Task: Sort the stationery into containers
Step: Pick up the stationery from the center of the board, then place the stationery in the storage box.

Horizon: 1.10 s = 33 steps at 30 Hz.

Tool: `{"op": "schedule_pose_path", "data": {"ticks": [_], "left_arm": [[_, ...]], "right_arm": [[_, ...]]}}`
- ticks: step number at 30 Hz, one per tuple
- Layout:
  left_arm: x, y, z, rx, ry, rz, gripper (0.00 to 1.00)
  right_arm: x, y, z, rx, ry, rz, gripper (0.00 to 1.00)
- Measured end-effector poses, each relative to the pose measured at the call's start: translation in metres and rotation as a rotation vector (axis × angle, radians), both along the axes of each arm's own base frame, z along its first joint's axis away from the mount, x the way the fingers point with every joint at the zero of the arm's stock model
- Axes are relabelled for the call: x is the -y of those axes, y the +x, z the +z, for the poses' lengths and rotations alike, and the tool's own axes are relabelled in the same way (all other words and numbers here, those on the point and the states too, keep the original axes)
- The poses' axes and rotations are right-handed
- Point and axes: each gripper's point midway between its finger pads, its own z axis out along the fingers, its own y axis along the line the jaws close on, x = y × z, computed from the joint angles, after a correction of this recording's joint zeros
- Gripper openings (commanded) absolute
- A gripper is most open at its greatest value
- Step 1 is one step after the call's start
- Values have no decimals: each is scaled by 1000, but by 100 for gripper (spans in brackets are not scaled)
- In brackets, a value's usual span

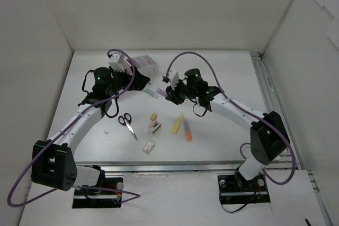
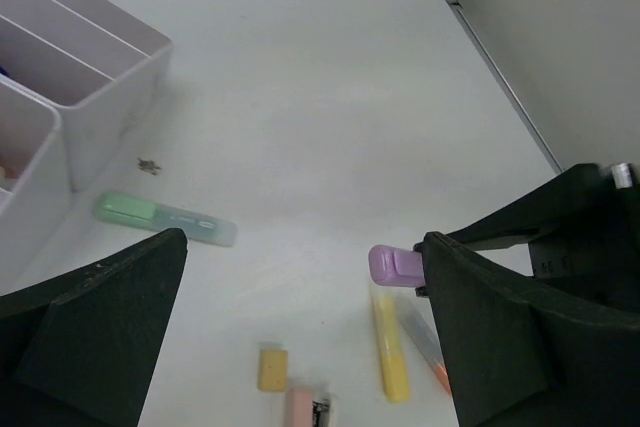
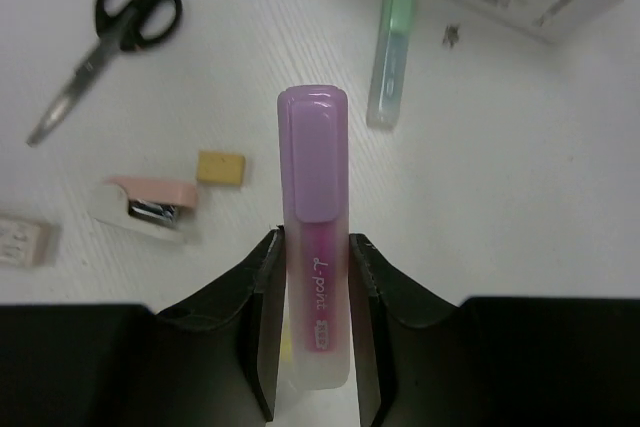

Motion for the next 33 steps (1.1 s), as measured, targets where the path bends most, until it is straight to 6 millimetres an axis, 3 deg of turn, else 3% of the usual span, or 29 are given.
{"op": "schedule_pose_path", "data": {"ticks": [5, 14, 16, 17, 18, 19, 21, 22, 24, 25, 27, 30, 33], "left_arm": [[31, -10, -18, -53, -80, -101, 99], [62, -22, -7, -17, -183, -200, 97], [65, -22, -4, -6, -190, -207, 82], [65, -22, -3, -4, -194, -208, 59], [66, -22, -3, -8, -199, -209, 48], [67, -22, -4, -8, -199, -211, 30], [68, -22, -3, -9, -211, -217, 14], [71, -24, 0, -7, -220, -228, 4], [72, -24, 2, 8, -212, -227, 0], [71, -24, 1, 7, -212, -223, 0], [68, -21, -1, 4, -202, -208, 0], [55, -13, -7, -6, -173, -163, 0], [23, 5, -8, 0, -151, -72, 0]], "right_arm": [[-19, -12, 52, 55, 250, -29, 0], [-49, -18, 81, 48, 406, -78, 0], [-53, -19, 87, 56, 429, -89, 0], [-55, -18, 89, 64, 438, -95, 0], [-58, -18, 93, 73, 449, -101, 0], [-60, -17, 96, 82, 461, -111, 0], [-60, -15, 98, 95, 465, -138, 2], [-61, -14, 96, 97, 461, -146, 10], [-63, -12, 94, 100, 462, -163, 28], [-63, -13, 94, 95, 465, -167, 56], [-64, -13, 96, 92, 477, -174, 98], [-65, -9, 103, 109, 501, -179, 98], [-60, -3, 104, 109, 512, -187, 98]]}}
